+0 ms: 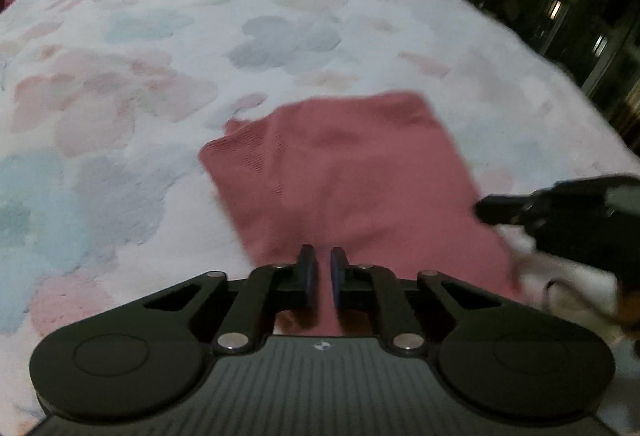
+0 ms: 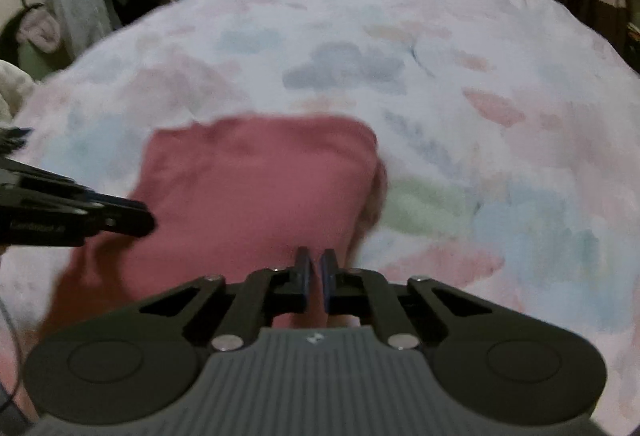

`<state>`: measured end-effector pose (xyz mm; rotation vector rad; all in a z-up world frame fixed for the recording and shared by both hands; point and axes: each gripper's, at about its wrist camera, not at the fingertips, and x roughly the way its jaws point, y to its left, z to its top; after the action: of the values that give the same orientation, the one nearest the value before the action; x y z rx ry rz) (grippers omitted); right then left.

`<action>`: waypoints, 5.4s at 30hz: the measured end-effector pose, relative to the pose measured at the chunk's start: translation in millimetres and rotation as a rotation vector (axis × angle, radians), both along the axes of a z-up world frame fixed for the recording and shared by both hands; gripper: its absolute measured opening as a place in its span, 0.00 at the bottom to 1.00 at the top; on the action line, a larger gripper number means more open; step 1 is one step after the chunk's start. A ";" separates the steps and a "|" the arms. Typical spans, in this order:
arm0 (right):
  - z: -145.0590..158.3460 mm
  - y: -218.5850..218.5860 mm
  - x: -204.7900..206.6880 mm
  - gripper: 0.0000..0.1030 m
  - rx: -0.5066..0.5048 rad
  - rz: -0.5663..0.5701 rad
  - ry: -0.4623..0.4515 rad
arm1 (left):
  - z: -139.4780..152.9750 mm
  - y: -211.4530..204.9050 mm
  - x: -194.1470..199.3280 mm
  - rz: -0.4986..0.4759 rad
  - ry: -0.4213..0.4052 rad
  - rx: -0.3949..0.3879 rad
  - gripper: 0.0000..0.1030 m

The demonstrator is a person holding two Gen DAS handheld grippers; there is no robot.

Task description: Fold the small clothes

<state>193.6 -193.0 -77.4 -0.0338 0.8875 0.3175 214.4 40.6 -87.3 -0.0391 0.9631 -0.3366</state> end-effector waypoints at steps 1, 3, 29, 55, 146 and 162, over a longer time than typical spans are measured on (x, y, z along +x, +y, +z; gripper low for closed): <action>-2.6 -1.3 0.5 0.01 0.006 -0.011 0.013 | 0.7 2.4 -0.9 0.005 0.003 0.004 0.12; 2.4 -3.5 -3.1 0.01 0.013 -0.022 0.010 | 7.9 6.5 -3.6 0.003 -0.005 0.029 0.12; -22.4 -4.3 -105.6 0.01 -0.022 0.026 0.146 | -21.1 -4.9 -71.4 -0.050 0.015 0.156 0.11; 149.3 -2.8 -161.0 0.80 0.017 -0.156 -0.440 | 147.5 -32.4 -149.4 0.223 -0.571 0.163 0.78; 76.4 20.4 -230.4 0.80 0.014 -0.177 -0.051 | 76.0 -47.7 -204.9 0.250 -0.129 0.244 0.86; 75.1 18.2 -230.0 0.80 0.009 -0.170 -0.049 | 75.8 -46.1 -205.4 0.248 -0.128 0.243 0.86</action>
<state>-36.4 -174.8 -2.2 0.0419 0.8347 0.1612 8.9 -5.5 -11.5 0.0839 0.8557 0.0077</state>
